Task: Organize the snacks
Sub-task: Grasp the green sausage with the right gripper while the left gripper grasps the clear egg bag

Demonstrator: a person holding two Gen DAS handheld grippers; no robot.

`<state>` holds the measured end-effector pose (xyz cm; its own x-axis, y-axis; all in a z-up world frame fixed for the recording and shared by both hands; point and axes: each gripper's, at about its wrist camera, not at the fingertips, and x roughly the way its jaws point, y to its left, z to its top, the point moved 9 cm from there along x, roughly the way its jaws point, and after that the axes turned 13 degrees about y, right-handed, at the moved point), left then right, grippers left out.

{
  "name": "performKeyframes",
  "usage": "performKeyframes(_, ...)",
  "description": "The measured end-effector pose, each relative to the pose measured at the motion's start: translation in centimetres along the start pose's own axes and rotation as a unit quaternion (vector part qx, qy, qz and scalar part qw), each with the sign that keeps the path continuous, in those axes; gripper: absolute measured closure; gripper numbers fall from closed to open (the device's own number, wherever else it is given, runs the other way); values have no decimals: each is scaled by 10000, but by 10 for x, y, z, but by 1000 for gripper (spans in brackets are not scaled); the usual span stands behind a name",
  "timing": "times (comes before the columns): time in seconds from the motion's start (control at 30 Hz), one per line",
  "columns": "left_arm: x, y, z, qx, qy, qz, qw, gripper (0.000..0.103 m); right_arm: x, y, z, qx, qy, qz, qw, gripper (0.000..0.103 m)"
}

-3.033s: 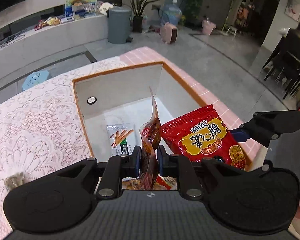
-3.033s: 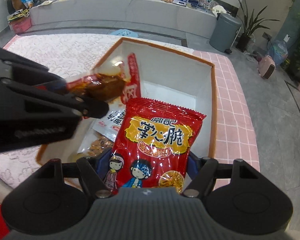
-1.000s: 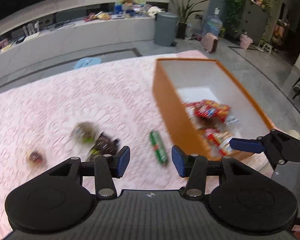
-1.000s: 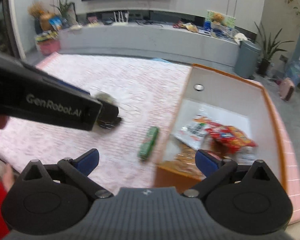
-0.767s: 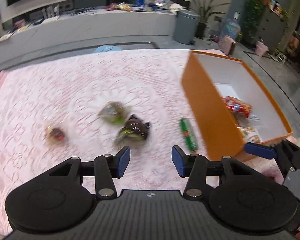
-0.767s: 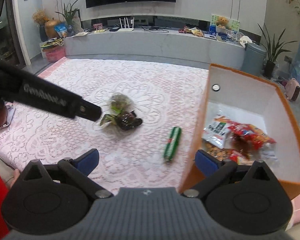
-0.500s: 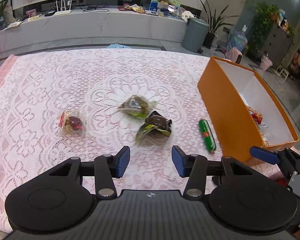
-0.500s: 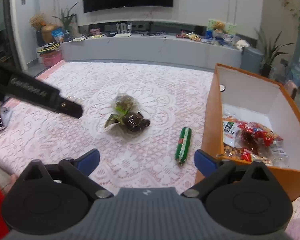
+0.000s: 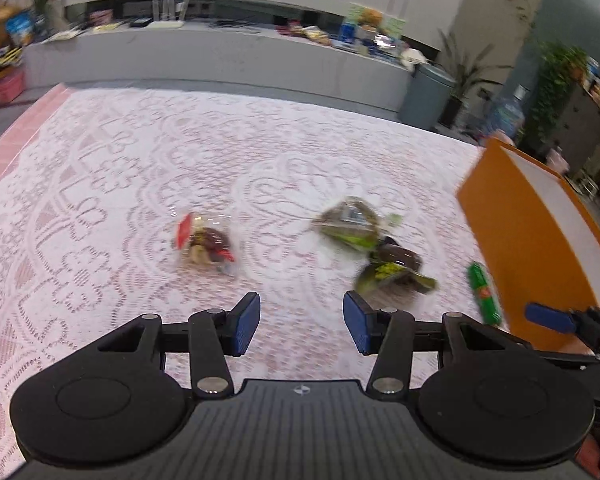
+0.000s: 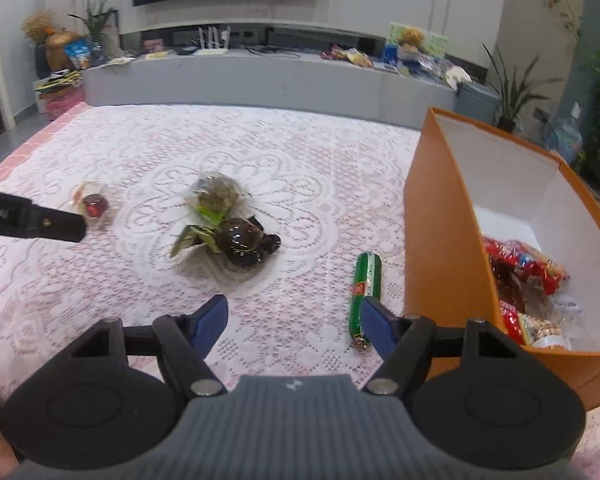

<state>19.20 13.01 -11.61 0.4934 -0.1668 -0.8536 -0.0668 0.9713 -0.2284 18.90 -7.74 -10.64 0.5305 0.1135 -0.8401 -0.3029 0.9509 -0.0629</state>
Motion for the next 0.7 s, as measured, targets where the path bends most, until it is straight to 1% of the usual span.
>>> performKeyframes(0.03,2,3,2,-63,31,62,10000,46,5,0,2,51,44,-22,10000,36)
performKeyframes(0.13,7,10,13,-171,38,235,9996,46,16,-2,7,131,71,-146,9998,37)
performKeyframes(0.23,7,13,30,-295,-90,287,9991,46,26,-3,13,131,50,-493,9987,38)
performKeyframes(0.3,8,16,41,-322,-242,440,9982,41,31,-6,16,155,-58,-772,9969,38)
performKeyframes(0.33,10,18,45,-326,-332,541,9975,41,33,-7,17,139,-114,-947,9953,41)
performKeyframes(0.43,19,23,45,-282,-512,736,9956,41,41,-10,18,122,-106,-1210,9925,46)
performKeyframes(0.57,34,27,39,-108,-431,999,9940,41,52,-15,16,148,80,-1445,9894,54)
performKeyframes(0.67,41,27,38,60,-416,1130,9927,35,61,-16,15,167,205,-1581,9871,55)
performKeyframes(0.7,43,28,37,80,-406,1171,9923,34,65,-16,14,144,269,-1627,9862,57)
